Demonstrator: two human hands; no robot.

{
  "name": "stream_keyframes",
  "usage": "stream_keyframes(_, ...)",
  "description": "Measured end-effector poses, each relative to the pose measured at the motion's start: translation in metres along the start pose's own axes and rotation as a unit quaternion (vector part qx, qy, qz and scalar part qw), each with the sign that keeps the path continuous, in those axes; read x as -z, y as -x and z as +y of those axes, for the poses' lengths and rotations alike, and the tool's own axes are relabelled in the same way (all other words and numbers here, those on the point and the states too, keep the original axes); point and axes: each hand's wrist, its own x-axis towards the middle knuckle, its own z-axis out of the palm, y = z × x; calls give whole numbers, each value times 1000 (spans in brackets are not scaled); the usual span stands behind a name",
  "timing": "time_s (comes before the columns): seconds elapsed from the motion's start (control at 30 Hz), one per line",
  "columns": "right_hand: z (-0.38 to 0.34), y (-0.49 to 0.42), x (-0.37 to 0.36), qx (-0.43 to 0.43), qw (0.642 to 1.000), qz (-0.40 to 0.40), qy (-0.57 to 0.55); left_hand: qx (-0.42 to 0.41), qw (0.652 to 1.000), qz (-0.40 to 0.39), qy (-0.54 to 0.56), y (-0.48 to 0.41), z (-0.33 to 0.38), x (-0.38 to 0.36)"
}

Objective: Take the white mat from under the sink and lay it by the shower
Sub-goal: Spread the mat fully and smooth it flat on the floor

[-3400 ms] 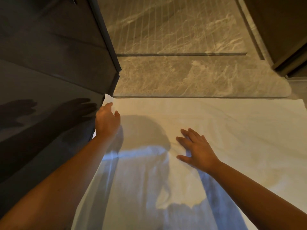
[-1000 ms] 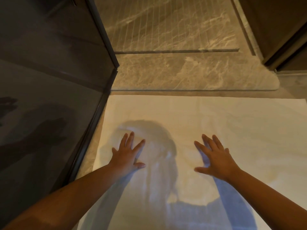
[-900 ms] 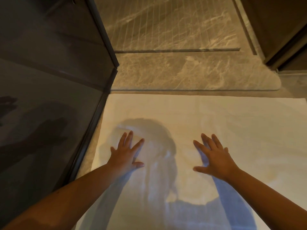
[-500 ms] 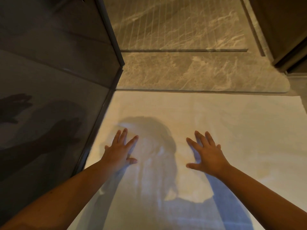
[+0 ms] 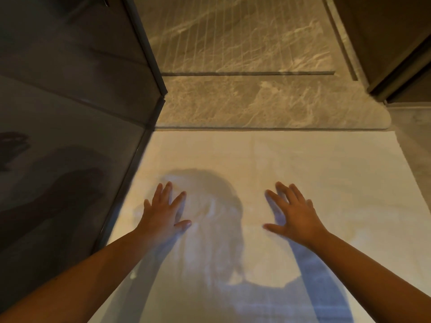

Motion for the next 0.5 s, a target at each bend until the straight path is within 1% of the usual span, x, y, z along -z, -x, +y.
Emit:
stream_keyframes(0.1,29,14,2,-53,998,10,-15,3,999,-12,30,-6,22,-2)
stream_keyframes(0.17,49,24,2,-89,996,7,-20,23,998,-30,58,-11,32,-5)
stream_keyframes(0.27,69,36,-2,-125,991,6,-53,45,998,-40,33,-17,33,-11)
stream_keyframes(0.5,72,32,-8,-128,987,0,-92,59,997,-50,12,-26,23,-11)
